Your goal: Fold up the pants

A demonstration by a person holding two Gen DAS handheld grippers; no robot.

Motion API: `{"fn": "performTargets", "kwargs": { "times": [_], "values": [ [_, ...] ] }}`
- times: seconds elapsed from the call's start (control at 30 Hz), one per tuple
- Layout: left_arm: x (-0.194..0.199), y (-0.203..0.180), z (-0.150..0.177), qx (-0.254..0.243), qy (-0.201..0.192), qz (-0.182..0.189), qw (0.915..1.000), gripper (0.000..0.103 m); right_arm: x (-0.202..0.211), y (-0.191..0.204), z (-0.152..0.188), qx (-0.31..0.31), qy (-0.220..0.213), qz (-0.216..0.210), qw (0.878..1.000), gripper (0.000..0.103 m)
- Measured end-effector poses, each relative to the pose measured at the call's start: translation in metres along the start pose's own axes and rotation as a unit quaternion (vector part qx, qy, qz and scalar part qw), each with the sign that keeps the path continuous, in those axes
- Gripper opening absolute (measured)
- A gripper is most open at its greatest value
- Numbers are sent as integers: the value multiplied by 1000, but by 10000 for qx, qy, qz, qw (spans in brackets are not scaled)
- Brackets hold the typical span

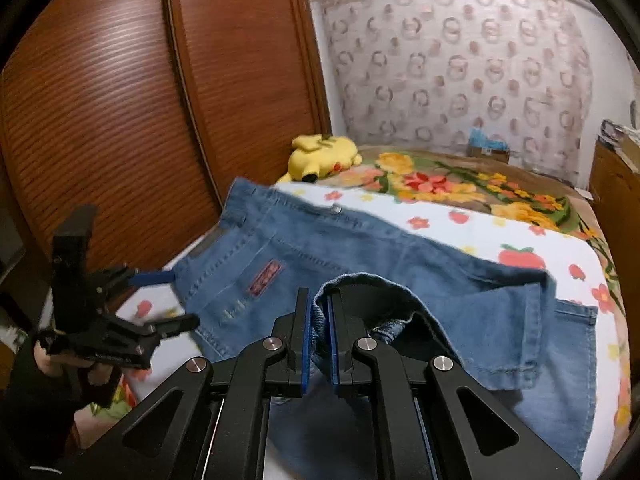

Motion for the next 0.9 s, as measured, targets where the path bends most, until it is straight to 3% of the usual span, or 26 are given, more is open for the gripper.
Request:
{"fn": "performTargets", "kwargs": {
  "times": [0.17,0.33,0.53,0.73,0.9],
  "values": [
    [0,-12,-2,-97,-28,73,9999,90,1,-11,1,19,204,114,9997,34],
    [-3,-31,-8,-203,-54,213,9996,90,26,-26,-3,-68,53,316,9995,35],
    [-7,-65,-16,-415,-67,470,9980,90,56,-65,14,-318,3,945,9950,38],
    [-14,-99,-25,-639,-53,754,9951,90,55,-82,27,-506,159,1276,9904,43],
    [-18,-123,-28,-795,-10,982,9920,86,44,-88,33,-654,313,1287,9890,44]
  ]
}}
Point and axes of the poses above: each gripper's, at about its wrist camera, not at the fingertips, and x roughly against the way its jaws point, y to its left, z to its underside, the point moved 10 cm from there along -x, roughly the way its jaws point
